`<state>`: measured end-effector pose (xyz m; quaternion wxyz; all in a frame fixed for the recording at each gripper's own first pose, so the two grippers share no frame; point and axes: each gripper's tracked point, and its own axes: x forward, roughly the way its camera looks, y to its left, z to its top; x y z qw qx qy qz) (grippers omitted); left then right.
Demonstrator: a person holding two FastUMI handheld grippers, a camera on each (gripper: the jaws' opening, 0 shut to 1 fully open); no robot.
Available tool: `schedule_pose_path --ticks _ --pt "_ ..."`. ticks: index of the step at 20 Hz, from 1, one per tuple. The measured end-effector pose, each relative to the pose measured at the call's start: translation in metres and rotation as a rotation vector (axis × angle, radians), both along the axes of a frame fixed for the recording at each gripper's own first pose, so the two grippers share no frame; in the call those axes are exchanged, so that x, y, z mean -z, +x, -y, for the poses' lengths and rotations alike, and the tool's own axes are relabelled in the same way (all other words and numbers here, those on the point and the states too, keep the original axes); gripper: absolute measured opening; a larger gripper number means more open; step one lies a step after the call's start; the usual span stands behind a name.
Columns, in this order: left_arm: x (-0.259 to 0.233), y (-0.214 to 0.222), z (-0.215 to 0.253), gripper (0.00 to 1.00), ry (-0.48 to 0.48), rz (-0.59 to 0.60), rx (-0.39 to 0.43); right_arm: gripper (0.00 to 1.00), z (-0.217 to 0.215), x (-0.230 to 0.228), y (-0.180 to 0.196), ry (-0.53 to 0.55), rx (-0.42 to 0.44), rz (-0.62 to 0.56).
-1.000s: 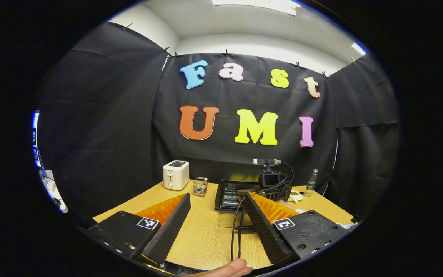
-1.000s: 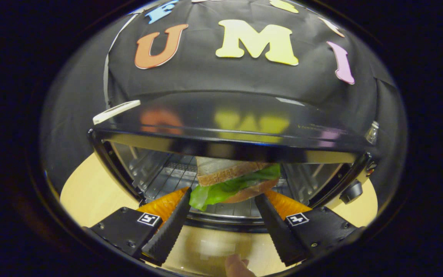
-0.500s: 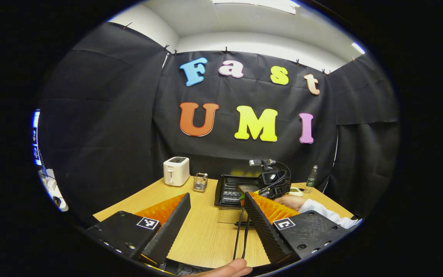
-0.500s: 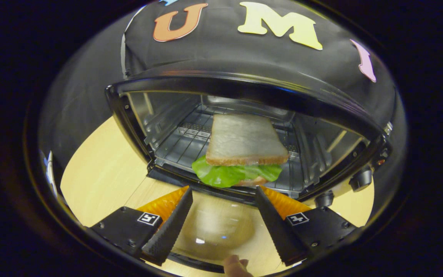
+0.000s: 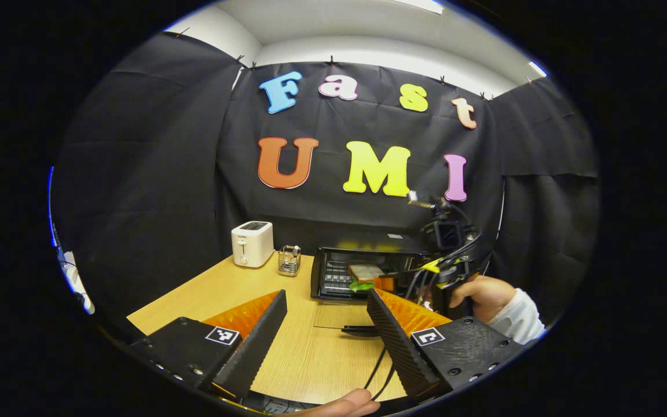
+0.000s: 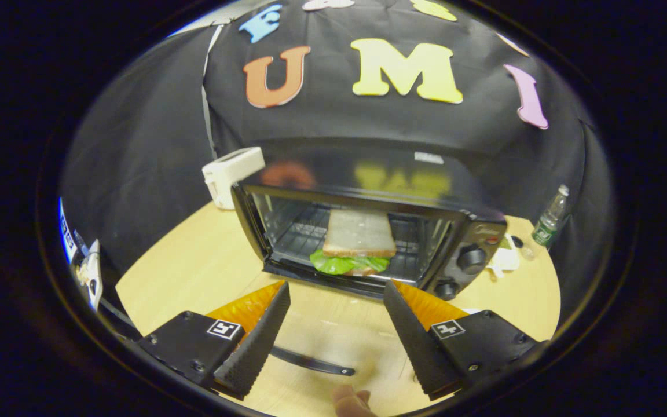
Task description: Open the electric oven with the left hand, put the food in, and close the electric oven.
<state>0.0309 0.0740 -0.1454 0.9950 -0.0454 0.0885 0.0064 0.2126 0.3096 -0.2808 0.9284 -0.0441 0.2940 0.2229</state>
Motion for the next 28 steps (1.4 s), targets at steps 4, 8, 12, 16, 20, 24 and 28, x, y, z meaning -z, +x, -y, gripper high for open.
schedule_pose_path --ticks 4,8,12,16,20,24,28 --pt "0.018 0.024 0.007 0.92 -0.009 -0.047 -0.001 1.0 0.045 -0.055 -0.024 0.079 0.067 0.145" --pt "0.056 0.051 0.027 0.92 -0.02 -0.144 0.042 1.0 0.116 -0.111 -0.045 0.015 0.157 0.346" --pt "0.114 0.073 0.053 0.93 -0.042 -0.29 0.088 1.0 0.173 -0.156 -0.067 0.059 0.249 0.444" --pt "0.159 0.086 0.079 0.93 -0.048 -0.403 0.126 1.0 0.223 -0.189 -0.085 0.101 0.309 0.494" --pt "0.19 0.089 0.102 0.93 -0.011 -0.486 0.169 1.0 0.289 -0.212 -0.105 0.096 0.386 0.55" --pt "0.207 0.095 0.117 0.93 0.007 -0.541 0.171 0.99 0.337 -0.22 -0.117 0.106 0.432 0.592" --pt "0.218 0.106 0.123 0.93 0.034 -0.584 0.147 0.96 0.369 -0.212 -0.12 0.114 0.458 0.605"
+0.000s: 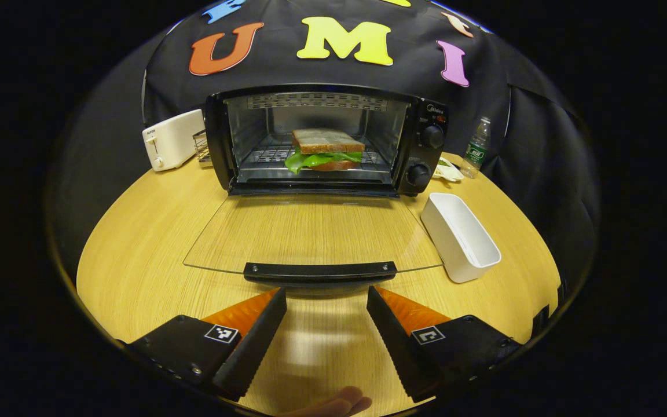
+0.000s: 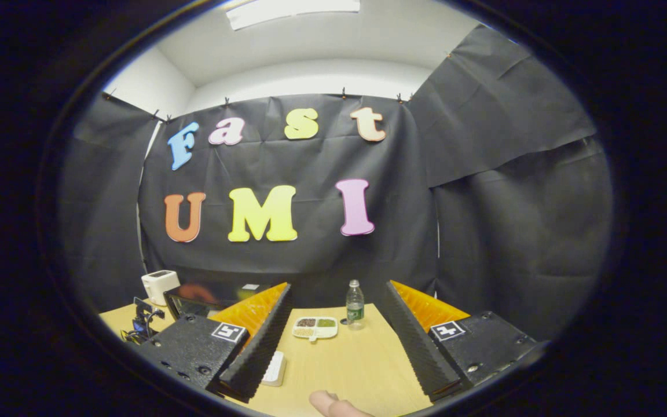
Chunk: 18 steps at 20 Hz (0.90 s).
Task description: Open the electric oven with the left hand, put the food in, and close the electric oven.
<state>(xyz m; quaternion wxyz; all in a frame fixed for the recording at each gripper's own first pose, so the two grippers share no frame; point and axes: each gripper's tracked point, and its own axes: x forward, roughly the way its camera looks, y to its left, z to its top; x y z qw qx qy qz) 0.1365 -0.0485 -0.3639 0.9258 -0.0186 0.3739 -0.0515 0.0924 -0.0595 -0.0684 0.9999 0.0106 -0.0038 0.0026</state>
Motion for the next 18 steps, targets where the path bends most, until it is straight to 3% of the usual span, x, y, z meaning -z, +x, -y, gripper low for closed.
schedule_pose_path --ticks 1,4,7,8,11,12,13,16,18 --pt "0.002 0.003 0.0 0.93 0.019 -0.006 0.0 1.0 0.006 0.003 0.001 0.004 -0.001 -0.002" --pt "0.002 0.007 0.0 0.93 0.06 -0.023 -0.007 0.96 0.025 0.012 0.006 0.018 0.022 -0.008" --pt "0.003 0.007 0.001 0.93 0.06 -0.041 -0.025 0.96 0.038 0.023 0.013 0.038 0.042 -0.025" --pt "0.001 0.007 0.002 0.93 0.061 -0.037 -0.026 1.0 0.04 0.026 0.015 0.047 0.043 -0.032" --pt "-0.001 0.009 0.003 0.92 0.049 -0.037 -0.04 0.96 0.046 0.037 0.022 0.059 0.046 -0.057" --pt "-0.002 0.01 0.004 0.92 0.051 -0.036 -0.041 1.0 0.047 0.038 0.023 0.059 0.048 -0.06" --pt "-0.003 0.01 0.004 0.93 0.055 -0.031 -0.041 0.96 0.048 0.038 0.024 0.057 0.05 -0.058" --pt "-0.017 0.011 0.005 0.92 0.077 0.015 -0.038 1.0 0.047 0.036 0.022 0.045 0.047 -0.048" --pt "-0.028 0.014 0.005 0.92 0.064 0.04 -0.048 0.96 0.045 0.035 0.021 0.035 0.044 -0.044"
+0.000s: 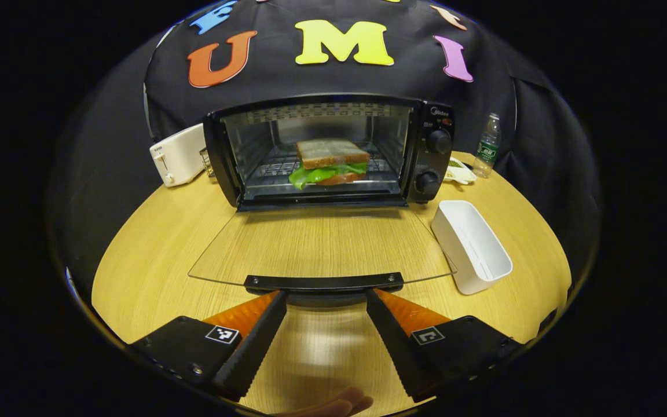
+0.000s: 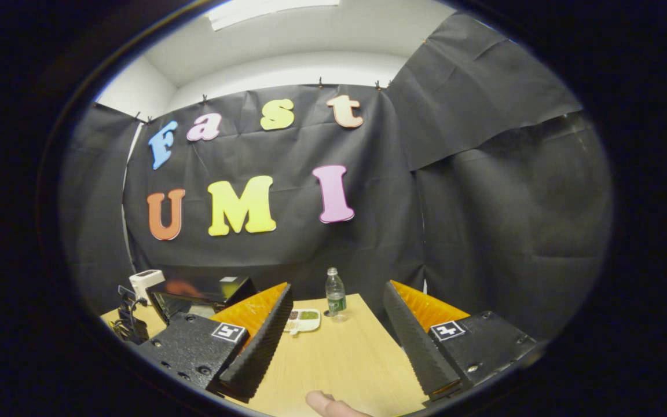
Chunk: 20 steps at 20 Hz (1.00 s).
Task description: Open the electric oven with the left hand, put the food in, and close the electric oven.
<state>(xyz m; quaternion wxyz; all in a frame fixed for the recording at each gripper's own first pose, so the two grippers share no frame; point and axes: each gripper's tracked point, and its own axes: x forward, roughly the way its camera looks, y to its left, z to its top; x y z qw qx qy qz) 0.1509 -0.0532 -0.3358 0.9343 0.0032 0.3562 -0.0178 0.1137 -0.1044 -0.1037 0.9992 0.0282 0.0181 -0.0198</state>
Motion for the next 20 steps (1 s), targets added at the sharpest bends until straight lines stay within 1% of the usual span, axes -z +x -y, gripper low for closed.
schedule_pose_path --ticks 7,9,13,14,16,17,18,20 --pt "-0.048 0.023 0.002 0.92 0.004 0.116 0.002 0.96 -0.004 0.0 -0.002 -0.015 -0.009 0.008" --pt "-0.058 0.03 0.002 0.93 -0.003 0.143 -0.009 0.96 -0.003 0.001 -0.002 -0.014 -0.006 0.007" --pt "-0.079 0.048 0.0 0.95 0.023 0.217 -0.012 0.96 0.002 0.006 -0.003 -0.019 0.002 -0.001" --pt "-0.085 0.052 0.0 0.98 0.035 0.234 -0.007 0.96 0.003 0.007 -0.004 -0.02 0.004 -0.003" --pt "-0.09 0.062 -0.003 0.97 0.046 0.254 -0.006 0.96 0.008 0.009 -0.004 -0.017 0.011 -0.008" --pt "-0.09 0.07 -0.004 0.97 0.041 0.26 -0.011 0.96 0.011 0.01 -0.005 -0.016 0.017 -0.008" --pt "-0.092 0.075 -0.004 0.98 0.036 0.265 -0.016 1.0 0.014 0.01 -0.005 -0.015 0.024 -0.008" --pt "-0.091 0.089 -0.003 0.97 -0.006 0.266 -0.025 1.0 0.018 0.012 -0.008 -0.011 0.035 -0.01"
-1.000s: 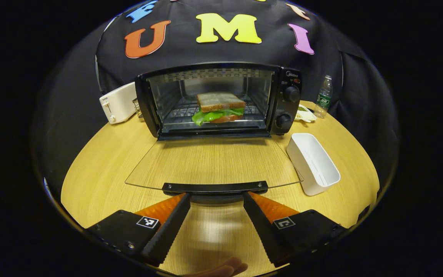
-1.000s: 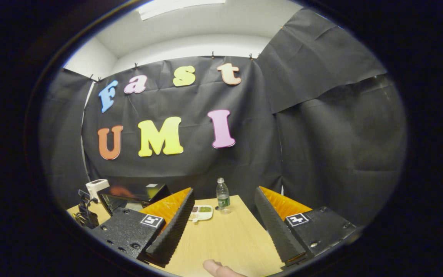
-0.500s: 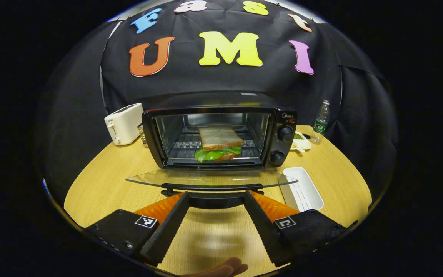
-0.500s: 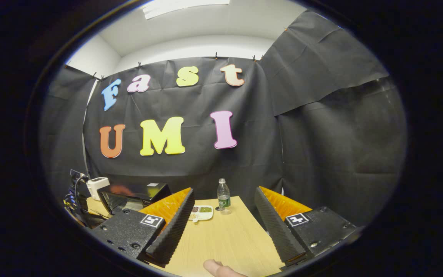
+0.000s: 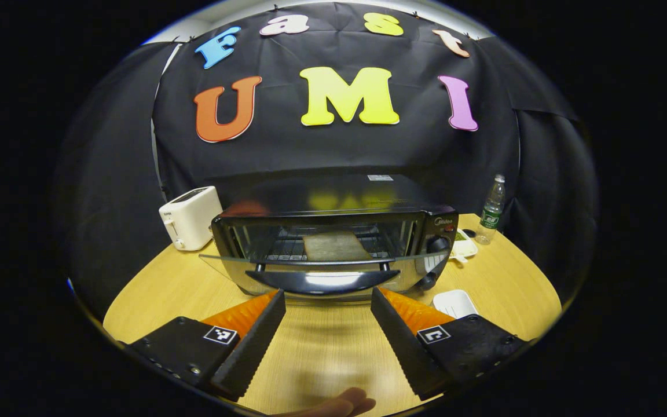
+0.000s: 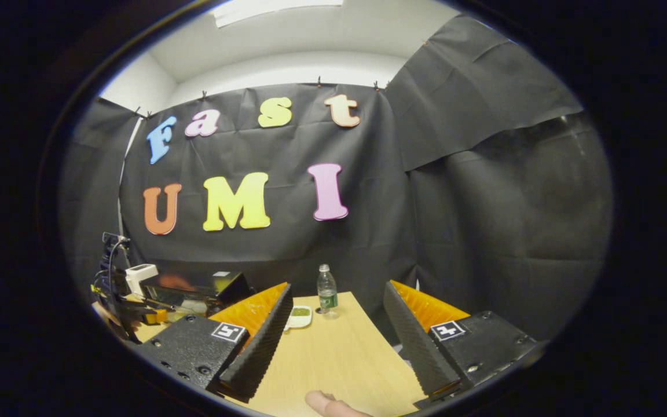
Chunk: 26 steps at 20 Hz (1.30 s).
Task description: Open the electric oven with the left hand, put the food in, and close the electric oven.
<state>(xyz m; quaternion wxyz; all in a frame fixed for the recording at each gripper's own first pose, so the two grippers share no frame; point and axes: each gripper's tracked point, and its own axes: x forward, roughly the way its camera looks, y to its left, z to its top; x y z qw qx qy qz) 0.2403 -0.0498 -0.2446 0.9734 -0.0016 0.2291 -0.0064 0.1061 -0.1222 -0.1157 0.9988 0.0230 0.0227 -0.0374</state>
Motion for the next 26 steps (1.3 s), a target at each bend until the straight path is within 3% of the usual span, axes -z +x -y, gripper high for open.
schedule_pose_path --ticks 1,6,7,9,10,11,14,15,16,20,26 --pt "-0.003 0.01 -0.001 0.97 -0.017 0.013 -0.001 0.96 0.001 0.002 -0.001 0.002 0.001 -0.003" --pt "-0.018 0.044 -0.011 0.97 -0.006 0.114 -0.002 0.96 0.004 0.001 -0.006 -0.005 0.011 -0.008" --pt "-0.018 0.045 -0.01 0.97 -0.014 0.118 0.002 1.0 0.003 0.002 -0.009 -0.006 0.012 -0.008" --pt "-0.021 0.037 -0.01 0.98 -0.034 0.124 0.005 0.96 0.003 0.001 -0.012 -0.01 0.013 -0.008" --pt "-0.026 0.032 -0.01 0.89 -0.041 0.138 0.007 0.96 0.002 0.0 -0.014 -0.012 0.013 -0.009" --pt "-0.033 0.026 -0.011 0.98 -0.039 0.153 0.006 0.96 0.002 -0.001 -0.016 -0.012 0.014 -0.008" --pt "-0.061 0.001 -0.019 0.98 -0.009 0.206 -0.012 0.96 -0.001 -0.005 -0.025 -0.012 0.017 -0.005" --pt "-0.071 -0.009 -0.021 0.97 -0.002 0.225 -0.016 1.0 -0.002 -0.007 -0.029 -0.012 0.018 -0.001" --pt "-0.083 -0.019 -0.022 0.97 0.007 0.246 -0.016 0.96 -0.004 -0.01 -0.033 -0.013 0.02 0.005" --pt "-0.129 -0.069 -0.025 0.97 0.048 0.312 -0.01 0.96 -0.011 -0.02 -0.051 -0.027 0.018 0.021" --pt "-0.198 -0.142 -0.033 0.97 0.01 0.408 -0.026 0.96 -0.02 -0.045 -0.08 -0.034 0.019 0.06"
